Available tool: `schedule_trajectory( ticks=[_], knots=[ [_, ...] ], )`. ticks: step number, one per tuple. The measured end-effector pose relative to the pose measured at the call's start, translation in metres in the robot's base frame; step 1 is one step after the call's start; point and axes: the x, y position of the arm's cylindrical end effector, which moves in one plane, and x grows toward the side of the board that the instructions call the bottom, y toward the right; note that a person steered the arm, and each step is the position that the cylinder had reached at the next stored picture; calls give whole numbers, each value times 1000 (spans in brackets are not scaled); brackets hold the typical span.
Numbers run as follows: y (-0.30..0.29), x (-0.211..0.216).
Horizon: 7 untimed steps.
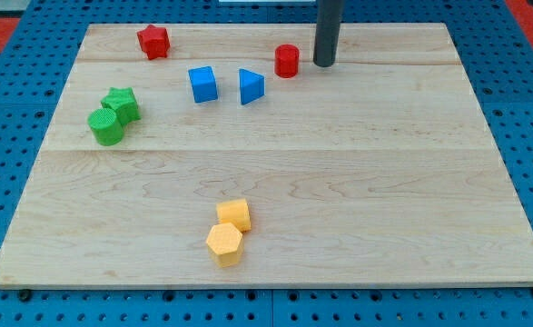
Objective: Slide the red circle to the right side of the red star
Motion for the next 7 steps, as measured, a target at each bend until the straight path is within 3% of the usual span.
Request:
schedule_trajectory(
  ticks=[2,4,5,7],
  knots=[
    [-116,-17],
    [-187,-29],
    [-186,-21],
    [-179,-54]
  ],
)
